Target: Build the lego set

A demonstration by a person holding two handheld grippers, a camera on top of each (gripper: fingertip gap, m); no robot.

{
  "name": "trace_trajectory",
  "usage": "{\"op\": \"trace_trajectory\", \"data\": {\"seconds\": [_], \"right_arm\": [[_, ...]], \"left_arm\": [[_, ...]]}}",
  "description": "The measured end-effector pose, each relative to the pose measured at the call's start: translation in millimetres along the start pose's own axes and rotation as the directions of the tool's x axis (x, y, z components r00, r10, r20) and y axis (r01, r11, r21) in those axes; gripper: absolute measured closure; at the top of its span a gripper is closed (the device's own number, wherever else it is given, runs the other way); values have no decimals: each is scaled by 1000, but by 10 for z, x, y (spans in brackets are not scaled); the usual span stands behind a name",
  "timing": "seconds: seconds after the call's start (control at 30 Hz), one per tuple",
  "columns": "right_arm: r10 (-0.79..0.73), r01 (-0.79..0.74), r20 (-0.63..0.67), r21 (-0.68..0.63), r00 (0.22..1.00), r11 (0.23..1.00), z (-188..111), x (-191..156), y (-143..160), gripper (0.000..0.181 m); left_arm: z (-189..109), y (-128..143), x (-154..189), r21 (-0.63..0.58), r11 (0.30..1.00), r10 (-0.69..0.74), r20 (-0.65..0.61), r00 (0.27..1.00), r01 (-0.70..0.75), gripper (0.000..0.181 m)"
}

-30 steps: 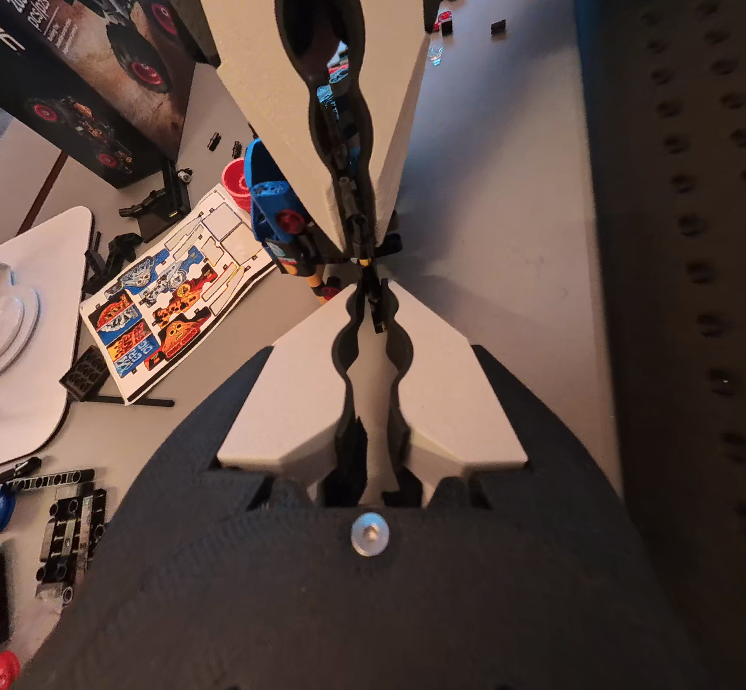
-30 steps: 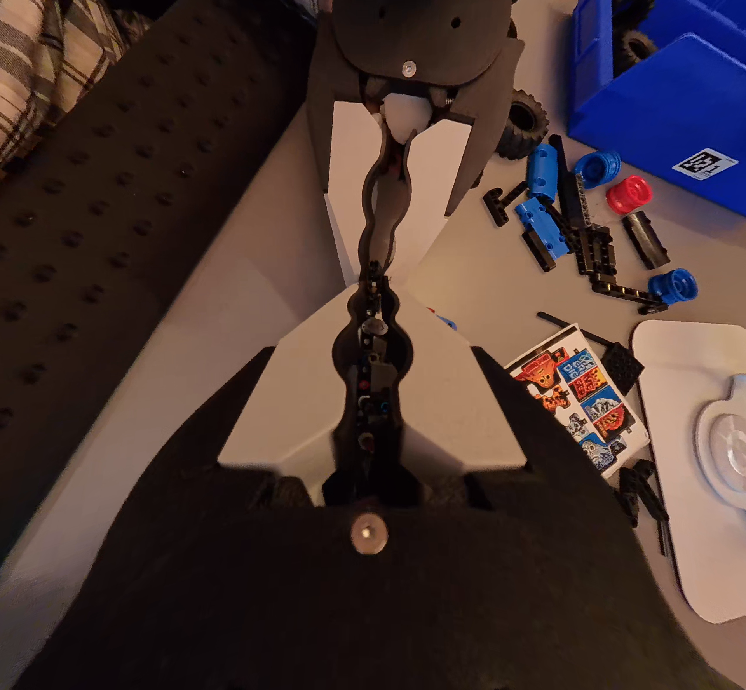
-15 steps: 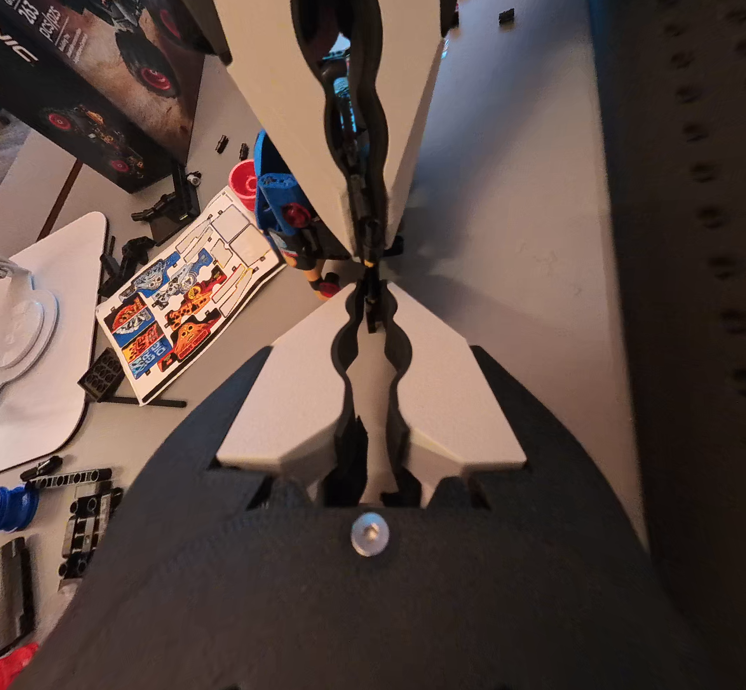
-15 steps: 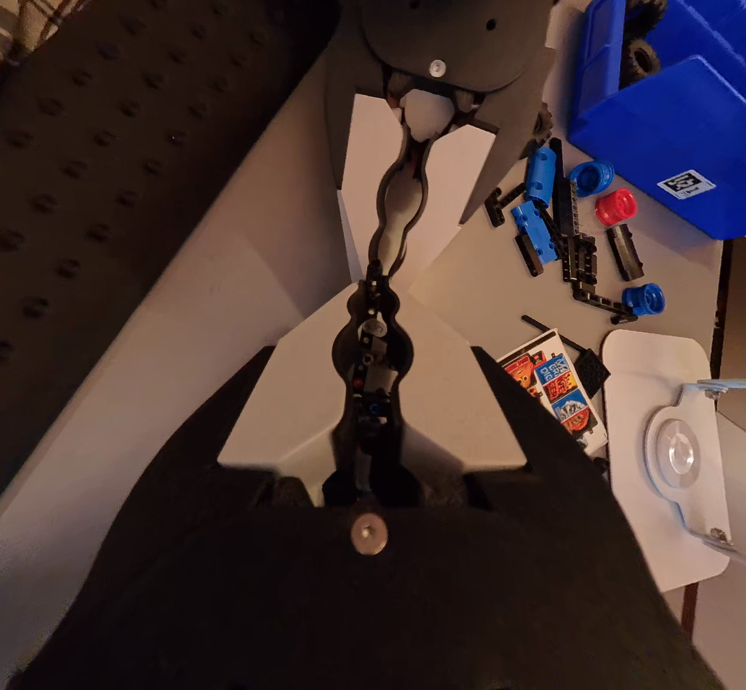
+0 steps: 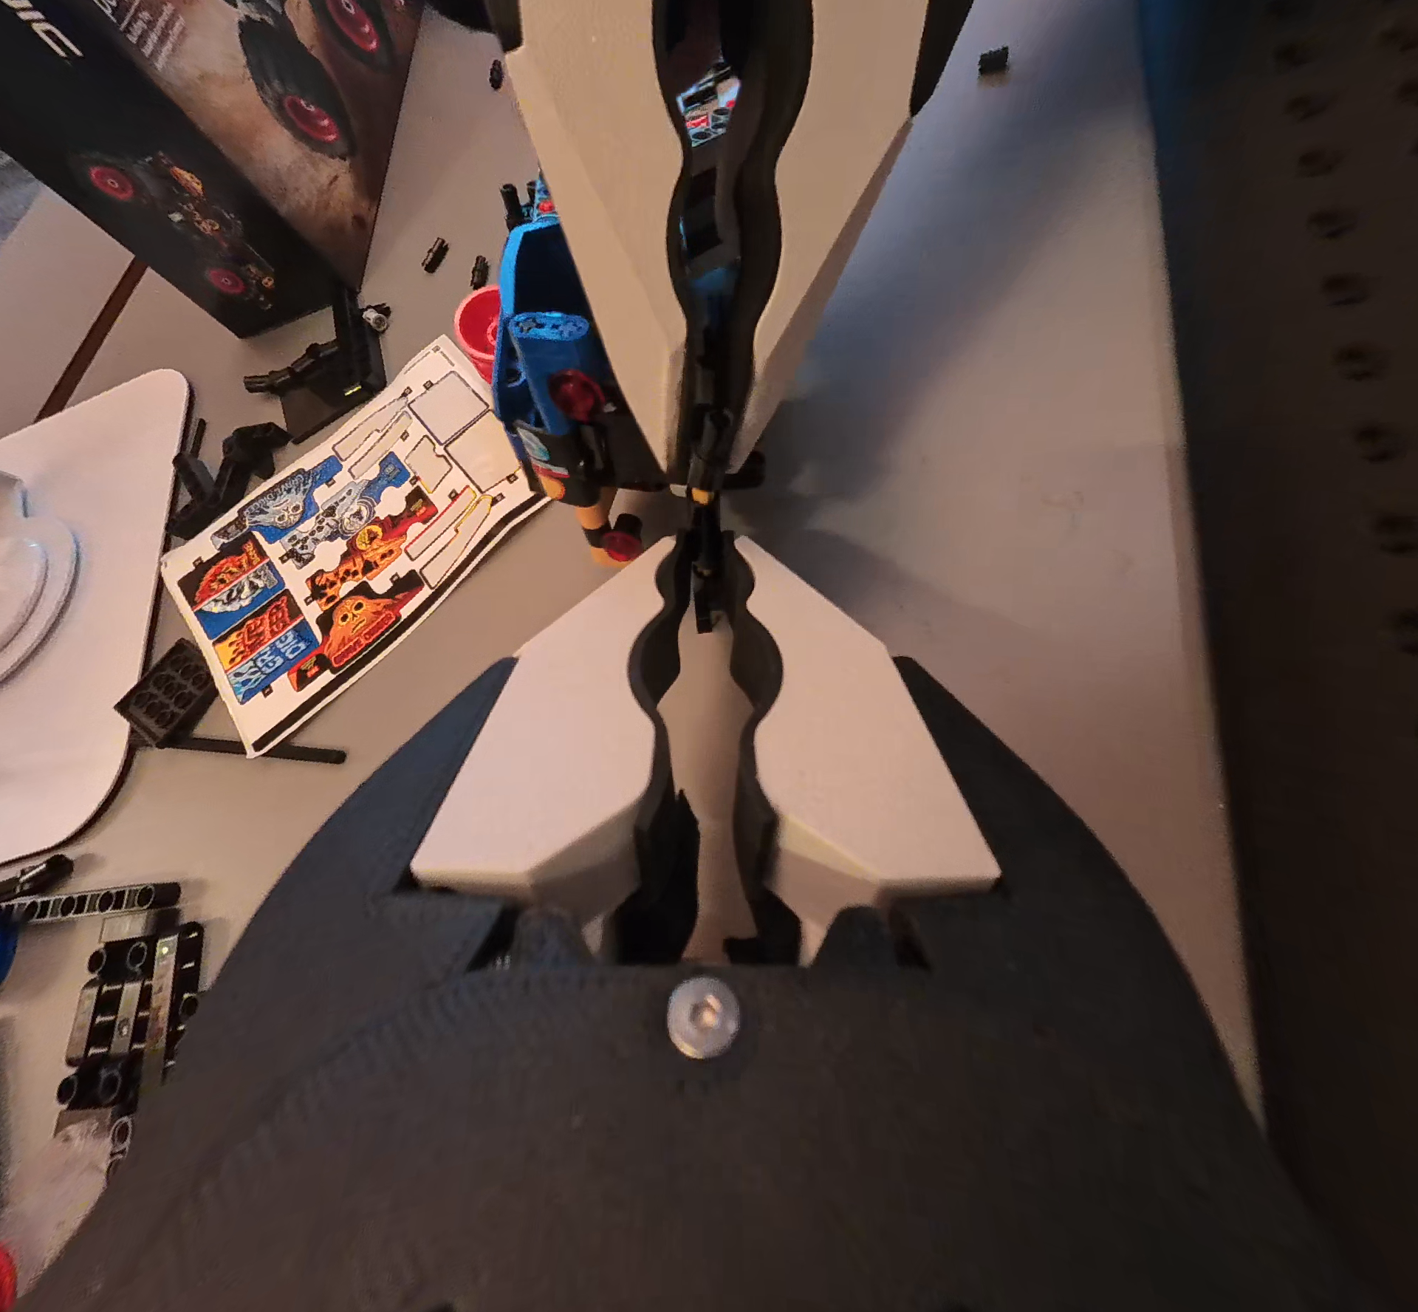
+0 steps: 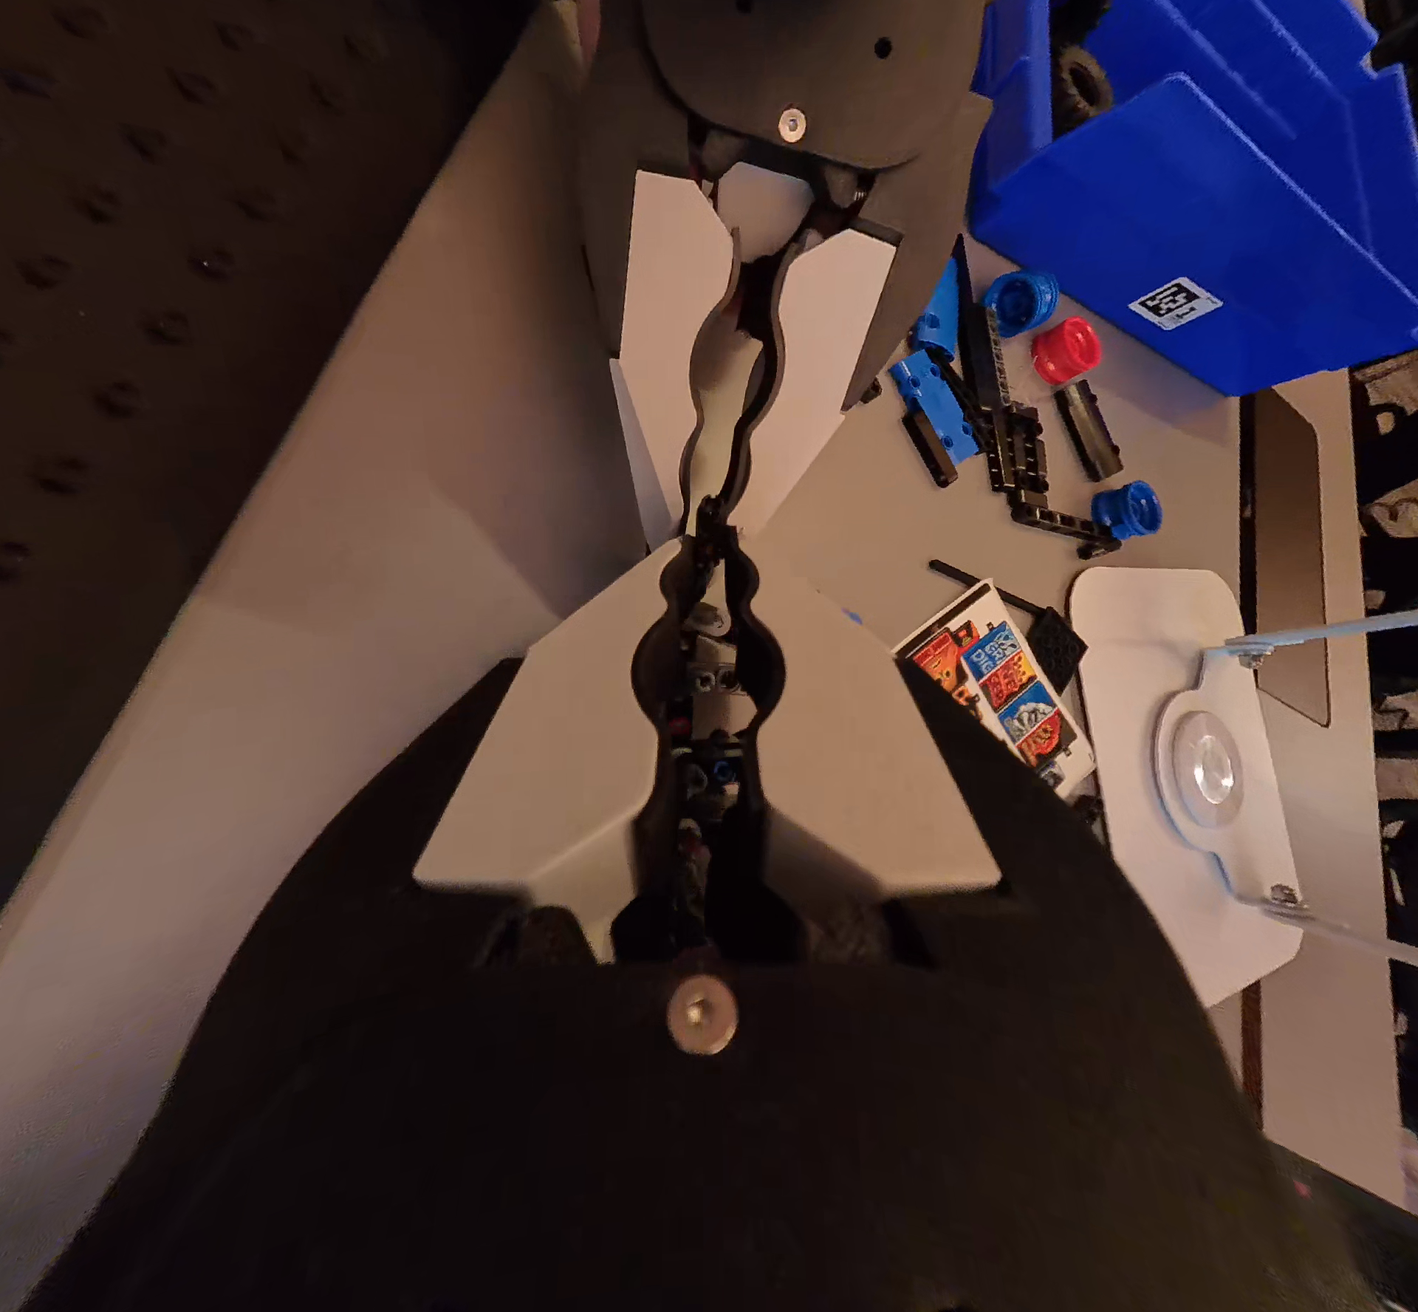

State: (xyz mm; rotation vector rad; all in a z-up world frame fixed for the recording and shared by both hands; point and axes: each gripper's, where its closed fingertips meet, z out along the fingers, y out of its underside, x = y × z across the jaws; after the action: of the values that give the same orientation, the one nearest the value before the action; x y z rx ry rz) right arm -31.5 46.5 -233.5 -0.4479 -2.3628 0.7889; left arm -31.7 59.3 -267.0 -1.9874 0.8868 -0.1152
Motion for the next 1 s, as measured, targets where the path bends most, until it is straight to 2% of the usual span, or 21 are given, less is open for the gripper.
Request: {"op": "trace_trajectory", "data": {"seconds": [0.23,0.7,0.83,0.87,0.93,1.0], "right_arm": [[32,-32,-13,49,999,998,6,-5,-1,176],[99,-102,-45,-74,994,992,10,42,41,176],[73,-72,4,-90,997,993,15,-4,50,175],[63,-58,36,-128,997,990,60,-63,122,175],[43,-41,15,-119,999,992,96,-47,124,175],[39,-37,13,-137,999,990,87,-44,123,175]], "left_arm": [[0,-5,6,9,1000,-21,-13,1000,21,176],[6,-16,-18,6,999,-35,-5,999,35,177],[8,-19,-5,4,999,-31,-12,999,32,177],[12,-19,-1,3,1000,-29,-11,1000,29,177],[33,4,-17,-25,1000,11,13,1000,-10,176],[33,4,-35,-14,1000,-12,9,1000,12,176]]}}
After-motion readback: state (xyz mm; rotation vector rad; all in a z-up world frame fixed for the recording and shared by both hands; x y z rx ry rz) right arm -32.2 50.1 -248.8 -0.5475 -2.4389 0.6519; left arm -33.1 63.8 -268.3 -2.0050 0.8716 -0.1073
